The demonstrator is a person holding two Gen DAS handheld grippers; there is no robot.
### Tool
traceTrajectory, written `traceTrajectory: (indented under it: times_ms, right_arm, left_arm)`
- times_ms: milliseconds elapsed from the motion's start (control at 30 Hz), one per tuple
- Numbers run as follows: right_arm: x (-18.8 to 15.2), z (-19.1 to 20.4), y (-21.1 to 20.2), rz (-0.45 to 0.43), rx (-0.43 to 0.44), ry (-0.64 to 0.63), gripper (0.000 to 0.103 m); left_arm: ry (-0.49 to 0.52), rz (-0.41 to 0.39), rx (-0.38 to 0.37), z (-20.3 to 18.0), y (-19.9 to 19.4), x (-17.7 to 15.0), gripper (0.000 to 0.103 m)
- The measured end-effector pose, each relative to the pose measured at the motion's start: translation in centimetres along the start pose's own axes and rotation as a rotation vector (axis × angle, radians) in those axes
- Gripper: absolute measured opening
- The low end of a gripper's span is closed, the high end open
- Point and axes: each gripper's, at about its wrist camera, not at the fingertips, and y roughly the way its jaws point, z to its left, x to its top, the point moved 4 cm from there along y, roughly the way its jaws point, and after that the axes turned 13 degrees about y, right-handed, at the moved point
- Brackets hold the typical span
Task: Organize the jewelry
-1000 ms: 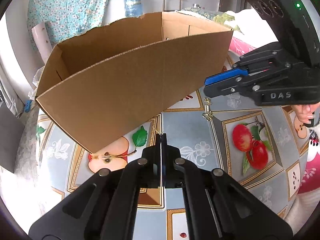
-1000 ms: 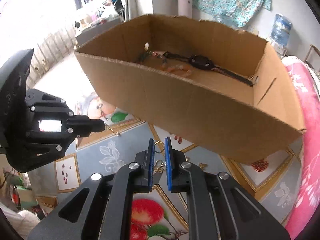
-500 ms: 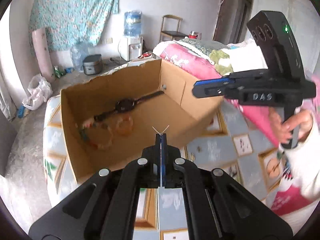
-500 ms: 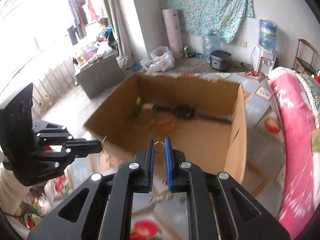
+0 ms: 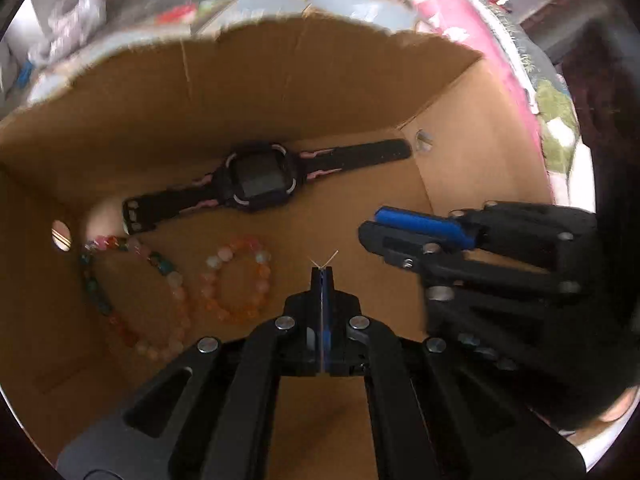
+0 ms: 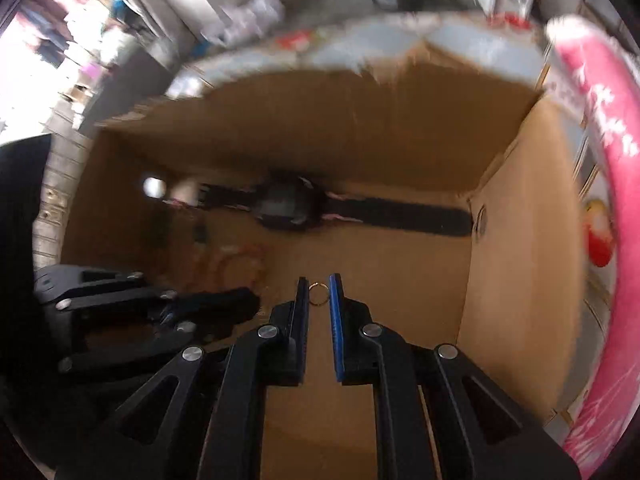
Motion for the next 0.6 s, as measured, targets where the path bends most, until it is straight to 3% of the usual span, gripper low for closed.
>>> traceTrajectory:
  times_ms: [67, 200, 267, 333, 367, 433, 533, 600]
  right_arm:
    - [0.4, 0.5, 0.1, 0.002, -0.034, -0.004, 0.011]
    - [0.9, 0.7, 0.3, 0.017, -0.028, 0.02, 0.013]
    - [1.0, 0.1, 0.5, 0.018, -0.017, 0.058, 0.025]
    - [0.5, 0.2, -0.6, -0.014, 0.037, 0.055, 0.026]
    - [0.3, 0.2, -1.7, -0.054, 0.068, 0.055, 0.026]
    - [-1.0, -0.1, -5.9, -0.213, 0.141, 0.057, 0.027]
    - [-5.0, -1.3, -10.9, -0.411, 0.235, 0.074, 0.029]
    - [-10.0, -2.2, -14.2, -0.532, 0.354, 0.057, 0.032]
  left_arm:
    - [-0.008, 0.004, 0.024, 0.6, -0.3, 0.3, 0.0]
    - [-0.074, 0.01, -0.02, 1.9, -0.1, 0.5, 0.004]
    - [-0.102, 0.013, -0.043, 2.4, 0.1, 0.5, 0.007]
    - [-0.122, -0.011, -0.053, 2.6, -0.2, 0.3, 0.011]
    - [-0.111, -0.032, -0.042, 2.4, -1.0, -0.1, 0.011]
    - [-0.046, -0.096, -0.012, 1.4, -3.1, -1.1, 0.011]
    - [0.108, -0.228, 0.03, -1.3, -7.3, -4.4, 0.012]
    - [0.235, -0.28, -0.025, -4.1, -9.5, -7.8, 0.019]
